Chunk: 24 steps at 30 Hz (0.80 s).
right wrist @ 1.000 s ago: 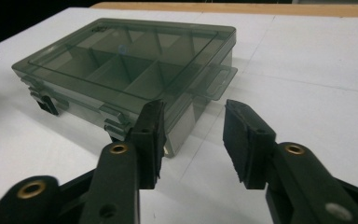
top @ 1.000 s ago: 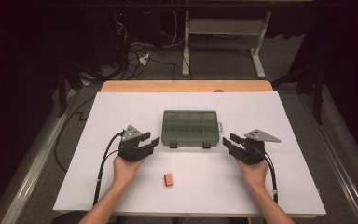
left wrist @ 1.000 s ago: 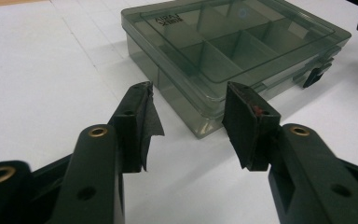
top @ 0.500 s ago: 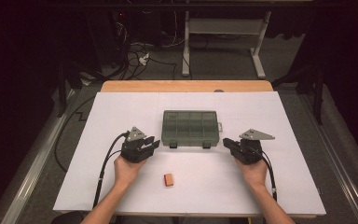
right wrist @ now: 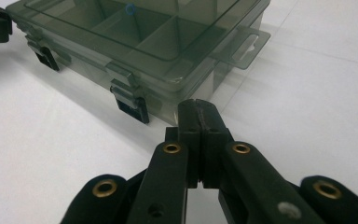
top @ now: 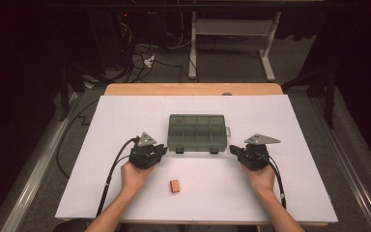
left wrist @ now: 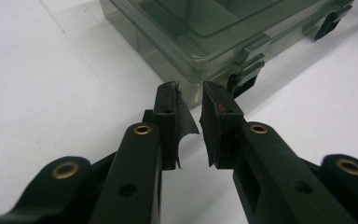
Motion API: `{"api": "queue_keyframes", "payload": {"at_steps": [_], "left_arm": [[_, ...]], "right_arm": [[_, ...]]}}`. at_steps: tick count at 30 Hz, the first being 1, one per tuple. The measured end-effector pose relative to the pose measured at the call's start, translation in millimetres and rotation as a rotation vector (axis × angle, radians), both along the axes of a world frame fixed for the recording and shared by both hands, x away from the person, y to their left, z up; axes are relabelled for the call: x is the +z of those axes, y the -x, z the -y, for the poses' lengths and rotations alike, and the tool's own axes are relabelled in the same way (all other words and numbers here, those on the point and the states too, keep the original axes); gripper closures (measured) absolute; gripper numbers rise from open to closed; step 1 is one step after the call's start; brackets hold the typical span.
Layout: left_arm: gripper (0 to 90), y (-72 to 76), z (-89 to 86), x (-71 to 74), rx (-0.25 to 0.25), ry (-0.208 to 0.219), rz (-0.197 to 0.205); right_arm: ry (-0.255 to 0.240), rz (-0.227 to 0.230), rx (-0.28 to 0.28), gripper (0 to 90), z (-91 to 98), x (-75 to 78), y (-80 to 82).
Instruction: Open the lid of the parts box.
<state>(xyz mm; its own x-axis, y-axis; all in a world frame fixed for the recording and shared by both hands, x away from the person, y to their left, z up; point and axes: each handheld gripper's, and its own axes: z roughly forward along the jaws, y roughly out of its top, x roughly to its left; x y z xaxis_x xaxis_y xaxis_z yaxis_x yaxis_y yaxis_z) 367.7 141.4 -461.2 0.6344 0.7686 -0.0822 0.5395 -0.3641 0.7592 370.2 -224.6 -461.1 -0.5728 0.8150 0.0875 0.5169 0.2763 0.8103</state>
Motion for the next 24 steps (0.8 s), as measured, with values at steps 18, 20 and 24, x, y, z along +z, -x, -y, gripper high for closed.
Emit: {"api": "queue_keyframes", "payload": {"at_steps": [18, 20, 24], "left_arm": [[76.0, -0.7, 9.5, -0.2, -0.008, -0.027, 0.015], [76.0, -0.8, 9.5, -0.3, -0.008, -0.027, 0.013], [75.9, -0.5, 9.5, 0.2, -0.006, -0.025, 0.019]], "right_arm": [[0.020, -0.008, 0.024, 89.9, -9.4, -1.1, -1.9], [0.018, -0.008, 0.024, 89.8, -9.2, -1.4, -2.1], [0.016, -0.008, 0.022, 89.8, -9.3, -1.1, -1.8]]}}
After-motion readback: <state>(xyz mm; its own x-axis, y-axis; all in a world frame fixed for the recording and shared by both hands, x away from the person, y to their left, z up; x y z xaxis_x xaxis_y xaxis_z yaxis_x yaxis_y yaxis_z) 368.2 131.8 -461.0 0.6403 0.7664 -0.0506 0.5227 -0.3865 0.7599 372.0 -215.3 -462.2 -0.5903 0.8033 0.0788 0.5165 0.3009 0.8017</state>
